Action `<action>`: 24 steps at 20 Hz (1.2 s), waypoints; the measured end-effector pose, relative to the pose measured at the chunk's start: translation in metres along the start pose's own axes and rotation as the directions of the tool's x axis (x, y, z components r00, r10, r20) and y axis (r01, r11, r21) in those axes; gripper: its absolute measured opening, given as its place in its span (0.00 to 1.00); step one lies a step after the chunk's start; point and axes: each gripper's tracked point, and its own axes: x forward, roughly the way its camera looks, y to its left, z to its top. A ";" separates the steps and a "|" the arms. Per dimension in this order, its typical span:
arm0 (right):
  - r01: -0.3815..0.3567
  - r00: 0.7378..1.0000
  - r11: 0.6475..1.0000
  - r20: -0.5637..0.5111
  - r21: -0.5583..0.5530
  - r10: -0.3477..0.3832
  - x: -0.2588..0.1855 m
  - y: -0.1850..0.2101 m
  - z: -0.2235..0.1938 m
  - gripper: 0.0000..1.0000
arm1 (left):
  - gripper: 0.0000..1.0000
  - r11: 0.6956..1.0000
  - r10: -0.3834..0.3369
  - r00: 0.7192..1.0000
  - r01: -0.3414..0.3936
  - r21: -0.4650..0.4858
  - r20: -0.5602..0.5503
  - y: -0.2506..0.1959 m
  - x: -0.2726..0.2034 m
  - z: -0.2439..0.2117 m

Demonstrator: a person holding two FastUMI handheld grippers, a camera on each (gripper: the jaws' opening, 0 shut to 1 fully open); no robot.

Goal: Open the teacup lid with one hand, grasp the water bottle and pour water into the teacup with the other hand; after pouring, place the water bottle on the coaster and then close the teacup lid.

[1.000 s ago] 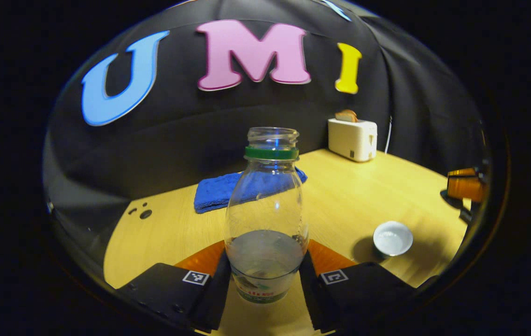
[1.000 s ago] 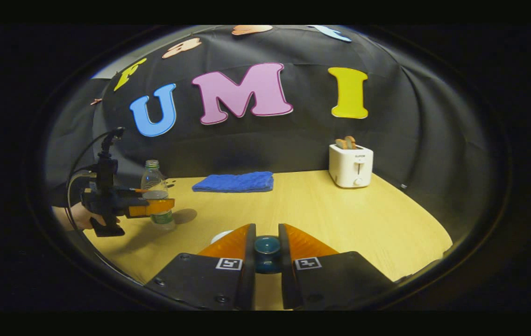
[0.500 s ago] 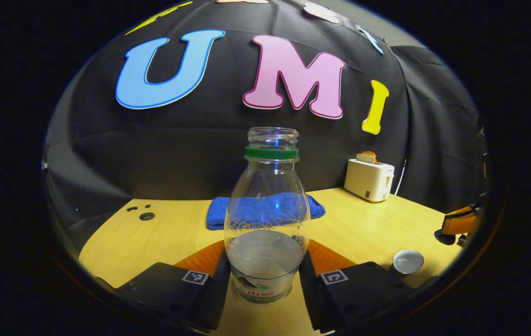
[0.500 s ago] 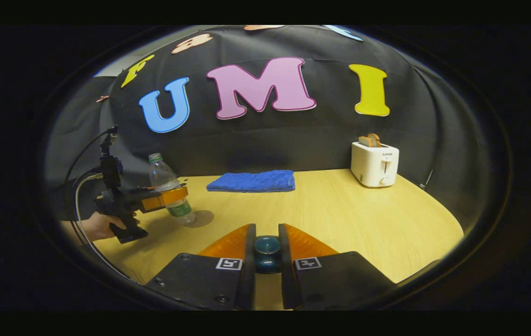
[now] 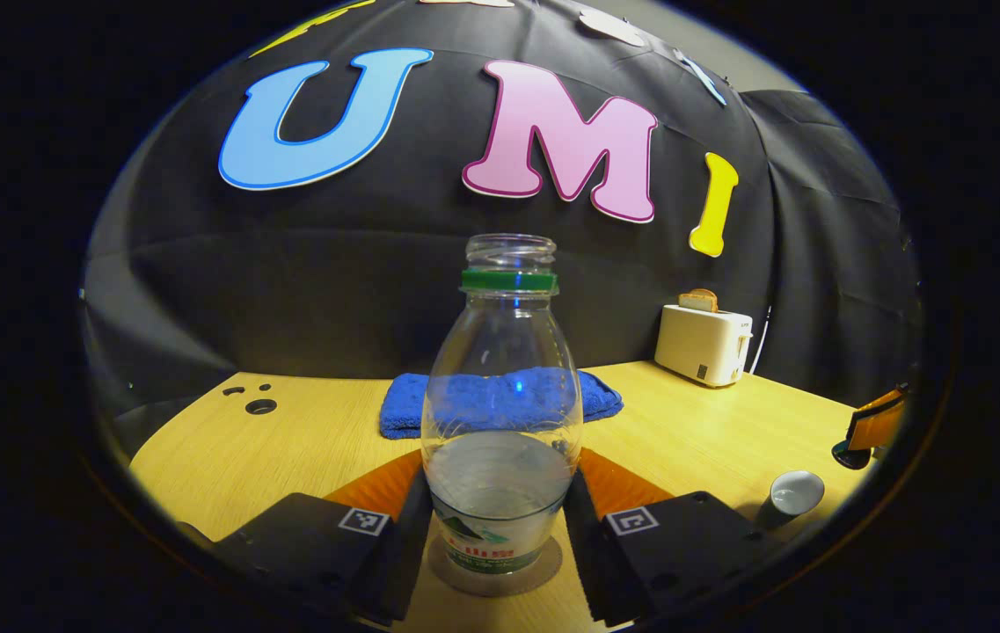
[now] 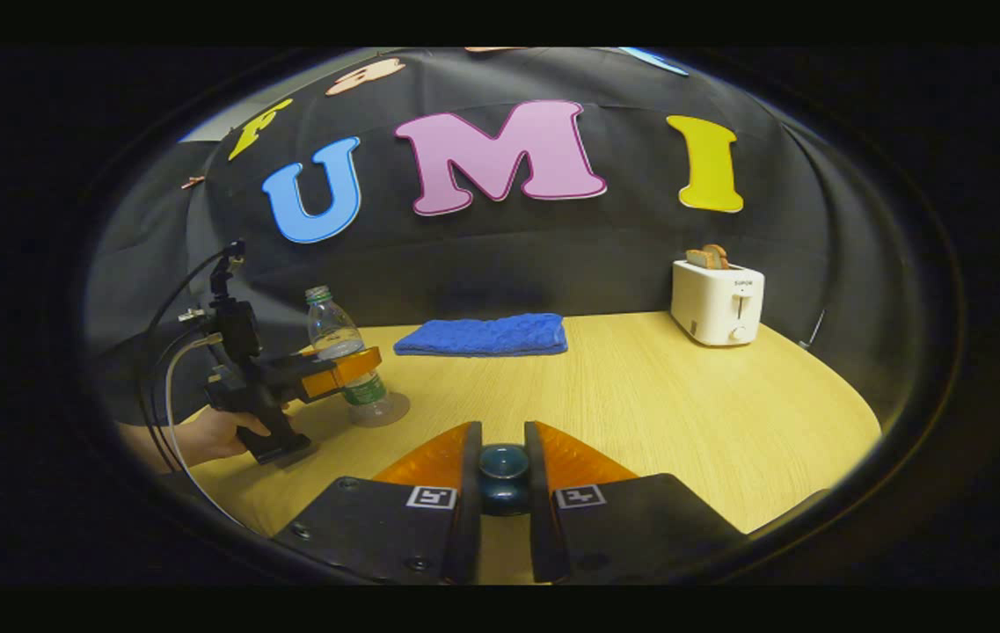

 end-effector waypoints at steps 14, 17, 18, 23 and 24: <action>-0.033 0.999 0.999 -0.010 -0.010 0.033 -0.014 0.009 -0.003 0.21 | 0.95 1.000 0.018 0.998 -0.017 0.007 -0.061 -0.008 -0.030 -0.010; -0.036 0.999 0.999 -0.007 -0.007 0.036 -0.013 0.009 -0.002 0.26 | 0.96 0.998 0.062 0.993 -0.059 0.038 -0.096 -0.002 -0.042 -0.021; -0.039 0.999 0.999 -0.006 -0.001 0.039 -0.012 0.010 -0.001 0.26 | 0.96 0.997 0.072 0.992 -0.068 0.041 -0.106 -0.001 -0.047 -0.024; -0.028 0.999 0.999 0.015 -0.031 0.029 0.002 0.003 0.002 0.23 | 0.96 0.988 0.150 0.985 -0.148 0.033 -0.083 0.011 -0.087 -0.018; -0.025 0.999 0.999 0.020 -0.034 0.026 0.008 0.000 0.002 0.26 | 0.96 0.987 0.160 0.985 -0.157 0.037 -0.069 0.013 -0.098 -0.013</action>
